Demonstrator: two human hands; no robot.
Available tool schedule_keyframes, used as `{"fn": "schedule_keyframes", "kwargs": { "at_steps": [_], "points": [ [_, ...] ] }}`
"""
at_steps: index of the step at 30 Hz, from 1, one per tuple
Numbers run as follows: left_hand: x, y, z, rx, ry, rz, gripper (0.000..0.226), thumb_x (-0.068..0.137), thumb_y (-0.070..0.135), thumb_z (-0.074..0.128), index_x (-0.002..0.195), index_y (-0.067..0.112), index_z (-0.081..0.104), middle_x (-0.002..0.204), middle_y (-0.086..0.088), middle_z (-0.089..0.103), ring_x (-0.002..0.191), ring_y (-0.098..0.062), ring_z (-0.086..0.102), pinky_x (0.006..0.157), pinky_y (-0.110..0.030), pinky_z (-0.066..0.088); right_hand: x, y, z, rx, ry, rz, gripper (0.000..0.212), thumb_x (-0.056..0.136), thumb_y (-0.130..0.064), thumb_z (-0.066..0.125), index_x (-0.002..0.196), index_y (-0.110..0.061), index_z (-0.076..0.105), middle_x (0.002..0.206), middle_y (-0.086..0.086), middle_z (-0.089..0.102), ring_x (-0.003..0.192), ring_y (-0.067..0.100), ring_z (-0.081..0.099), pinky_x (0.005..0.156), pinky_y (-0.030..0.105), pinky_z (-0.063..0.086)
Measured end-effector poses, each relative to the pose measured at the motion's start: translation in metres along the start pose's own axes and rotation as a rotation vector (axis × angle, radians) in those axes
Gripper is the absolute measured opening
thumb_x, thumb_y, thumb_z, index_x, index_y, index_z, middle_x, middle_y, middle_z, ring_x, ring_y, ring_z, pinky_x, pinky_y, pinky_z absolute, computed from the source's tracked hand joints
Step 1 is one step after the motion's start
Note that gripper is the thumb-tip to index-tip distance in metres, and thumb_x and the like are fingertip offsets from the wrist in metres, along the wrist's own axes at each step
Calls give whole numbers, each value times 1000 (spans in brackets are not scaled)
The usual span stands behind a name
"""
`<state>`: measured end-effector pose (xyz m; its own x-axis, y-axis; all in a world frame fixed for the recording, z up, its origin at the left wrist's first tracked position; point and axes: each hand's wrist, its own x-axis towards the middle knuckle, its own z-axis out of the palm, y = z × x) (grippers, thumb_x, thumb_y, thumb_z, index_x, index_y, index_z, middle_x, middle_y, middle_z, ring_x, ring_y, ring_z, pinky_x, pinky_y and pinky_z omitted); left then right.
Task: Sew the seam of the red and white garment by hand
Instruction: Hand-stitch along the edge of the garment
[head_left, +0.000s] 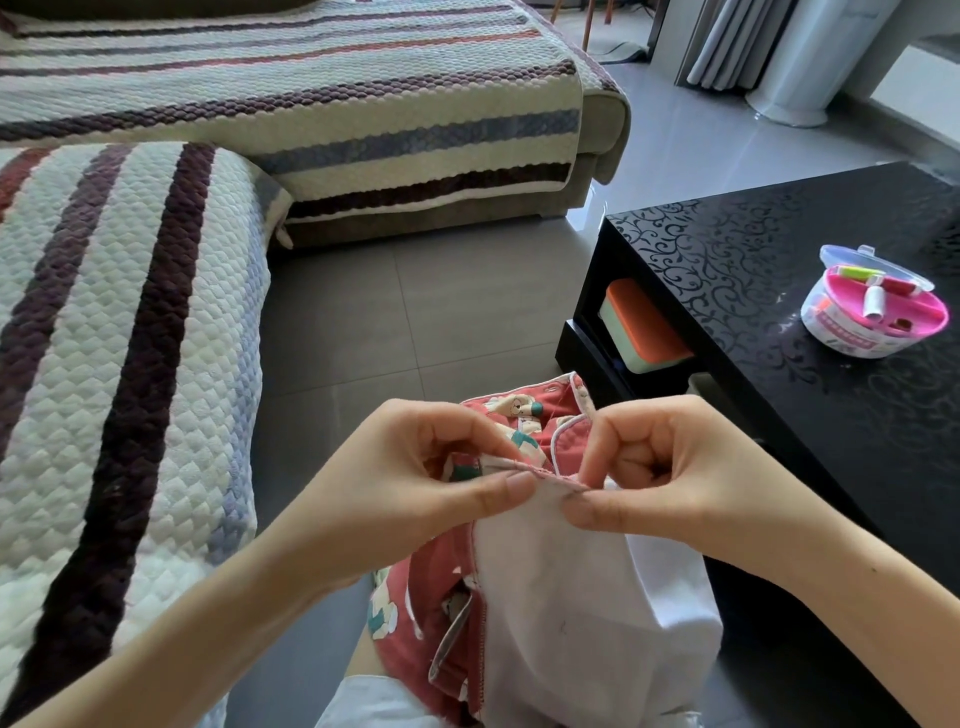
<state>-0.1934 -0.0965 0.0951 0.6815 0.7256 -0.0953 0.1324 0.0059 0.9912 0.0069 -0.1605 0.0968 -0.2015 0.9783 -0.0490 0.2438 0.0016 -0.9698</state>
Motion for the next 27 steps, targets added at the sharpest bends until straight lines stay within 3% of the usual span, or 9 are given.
{"fn": "schedule_keyframes", "kwargs": {
  "at_steps": [4, 9, 13, 18, 20, 25, 27],
  "points": [
    [-1, -5, 1, -37, 40, 69, 7, 67, 9, 80, 68, 9, 72, 61, 10, 65, 59, -2, 59, 56, -10, 43, -4, -6, 2, -91, 103, 52, 27, 68, -3, 82, 55, -12, 60, 42, -11, 29, 39, 3, 23, 43, 11, 21],
    [0, -8, 4, 434, 188, 302, 6, 69, 25, 76, 72, 26, 71, 67, 20, 61, 66, -3, 60, 63, -9, 40, -4, -8, 6, -100, 220, 67, 30, 64, 0, 83, 51, -11, 58, 36, -10, 34, 36, 3, 26, 41, 8, 21],
    [1, -6, 6, 365, 177, 293, 12, 70, 41, 72, 76, 29, 71, 72, 14, 65, 70, -10, 63, 65, -16, 46, -6, -7, 10, -251, 338, -54, 32, 64, -7, 87, 53, -11, 57, 40, -6, 34, 39, 5, 26, 43, 9, 23],
    [3, -5, 5, 270, 115, 265, 21, 72, 40, 69, 84, 24, 74, 76, 5, 68, 76, -16, 66, 69, -29, 51, -4, -11, 7, -166, 188, -42, 23, 71, -4, 83, 78, -17, 65, 44, -9, 27, 42, 5, 22, 45, 10, 23],
    [3, -4, 5, 261, 109, 276, 21, 72, 40, 70, 84, 25, 74, 77, 1, 68, 75, -20, 66, 69, -34, 52, -4, -12, 5, -34, 122, -17, 19, 71, -16, 82, 86, -16, 71, 45, -10, 26, 42, 4, 21, 43, 12, 22],
    [1, 0, 4, 265, 100, 288, 21, 71, 41, 70, 84, 26, 74, 73, 7, 65, 69, -14, 62, 65, -24, 48, -1, -8, 2, -17, 139, -27, 19, 70, -20, 79, 75, -4, 72, 45, -8, 27, 44, 6, 22, 48, 24, 20],
    [0, 1, 5, 296, 129, 287, 20, 70, 43, 70, 81, 28, 75, 70, 11, 65, 67, -12, 61, 62, -24, 48, -3, -11, 1, -37, 178, -50, 19, 69, -18, 82, 68, -3, 71, 42, -11, 31, 42, 4, 24, 45, 18, 23]
  ]
}}
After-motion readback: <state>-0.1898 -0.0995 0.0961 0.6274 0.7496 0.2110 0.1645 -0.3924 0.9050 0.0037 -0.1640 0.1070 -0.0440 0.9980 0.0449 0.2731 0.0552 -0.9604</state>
